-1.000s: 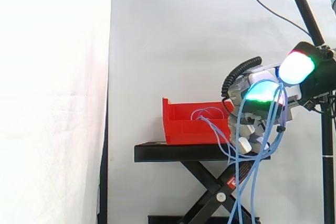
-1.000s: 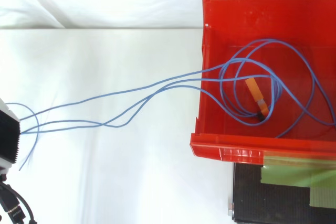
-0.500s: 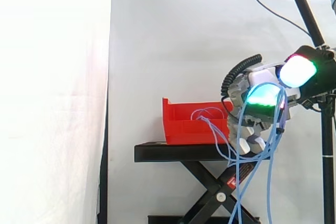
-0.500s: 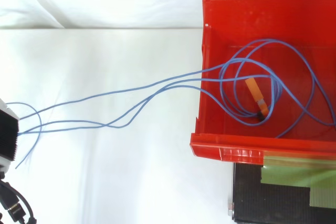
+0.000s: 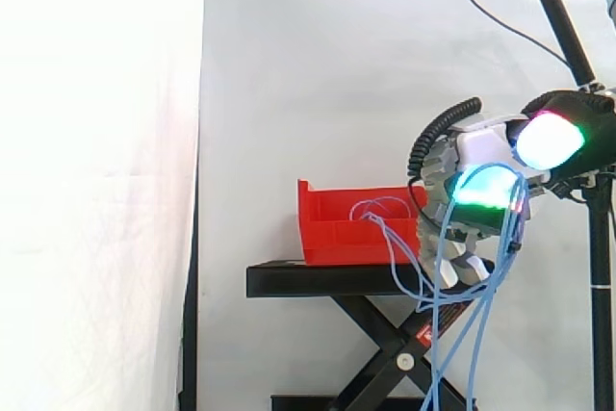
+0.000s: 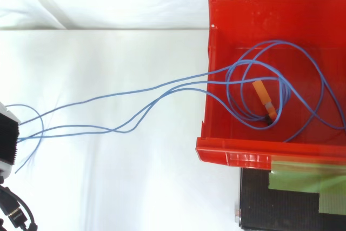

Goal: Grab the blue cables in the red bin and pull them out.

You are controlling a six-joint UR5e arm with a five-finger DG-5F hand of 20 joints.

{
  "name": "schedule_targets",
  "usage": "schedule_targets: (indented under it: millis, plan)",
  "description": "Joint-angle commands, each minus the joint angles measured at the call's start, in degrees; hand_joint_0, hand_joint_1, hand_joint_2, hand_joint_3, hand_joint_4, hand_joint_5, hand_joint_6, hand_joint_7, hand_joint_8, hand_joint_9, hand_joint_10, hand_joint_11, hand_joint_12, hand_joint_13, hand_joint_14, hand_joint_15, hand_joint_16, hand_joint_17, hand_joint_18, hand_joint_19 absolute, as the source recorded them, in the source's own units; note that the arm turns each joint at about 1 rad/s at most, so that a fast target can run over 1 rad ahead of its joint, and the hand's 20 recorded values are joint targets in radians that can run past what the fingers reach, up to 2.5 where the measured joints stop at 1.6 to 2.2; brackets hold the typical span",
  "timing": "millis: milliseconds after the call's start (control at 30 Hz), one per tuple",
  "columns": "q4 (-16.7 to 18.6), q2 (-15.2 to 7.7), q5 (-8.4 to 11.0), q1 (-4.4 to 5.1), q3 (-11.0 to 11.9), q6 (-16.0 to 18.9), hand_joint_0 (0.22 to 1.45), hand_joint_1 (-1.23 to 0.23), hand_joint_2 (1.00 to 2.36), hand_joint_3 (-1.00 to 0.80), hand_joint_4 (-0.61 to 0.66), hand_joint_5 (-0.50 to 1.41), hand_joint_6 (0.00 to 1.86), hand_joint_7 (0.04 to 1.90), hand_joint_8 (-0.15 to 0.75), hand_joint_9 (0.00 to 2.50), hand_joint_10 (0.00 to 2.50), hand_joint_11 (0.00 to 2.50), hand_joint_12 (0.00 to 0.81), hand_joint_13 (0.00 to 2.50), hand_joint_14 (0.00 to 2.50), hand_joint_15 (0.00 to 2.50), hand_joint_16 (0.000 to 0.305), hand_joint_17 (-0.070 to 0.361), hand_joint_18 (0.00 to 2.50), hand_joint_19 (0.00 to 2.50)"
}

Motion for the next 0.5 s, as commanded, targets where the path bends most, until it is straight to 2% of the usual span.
schedule_targets:
  millis: [0, 167, 267, 467]
  plan:
    - [0.0, 0.0, 0.00, 0.00, 0.0, -0.3, 0.56, -1.10, 1.00, -1.00, 0.28, 0.81, 0.30, 0.68, 0.274, 0.78, 0.03, 0.90, 0.388, 0.70, 0.02, 0.68, 0.063, 0.143, 0.70, 0.92]
    - [0.0, 0.0, 0.00, 0.00, 0.0, -0.3, 0.55, -1.10, 1.00, -1.00, 0.30, 0.82, 0.26, 0.68, 0.275, 0.78, 0.03, 0.89, 0.388, 0.70, 0.02, 0.67, 0.064, 0.143, 0.70, 0.92]
    - [0.0, 0.1, 0.00, 0.00, -0.1, -0.3, 0.55, -1.10, 1.00, -1.00, 0.29, 0.83, 0.16, 0.73, 0.276, 0.78, 0.03, 0.89, 0.387, 0.69, 0.02, 0.68, 0.064, 0.144, 0.70, 0.93]
    - [0.0, 0.0, 0.00, 0.00, 0.0, -0.3, 0.53, -1.10, 1.00, -1.00, 0.31, 0.82, 0.15, 0.73, 0.283, 0.78, 0.03, 0.90, 0.394, 0.70, 0.02, 0.67, 0.065, 0.147, 0.71, 0.93]
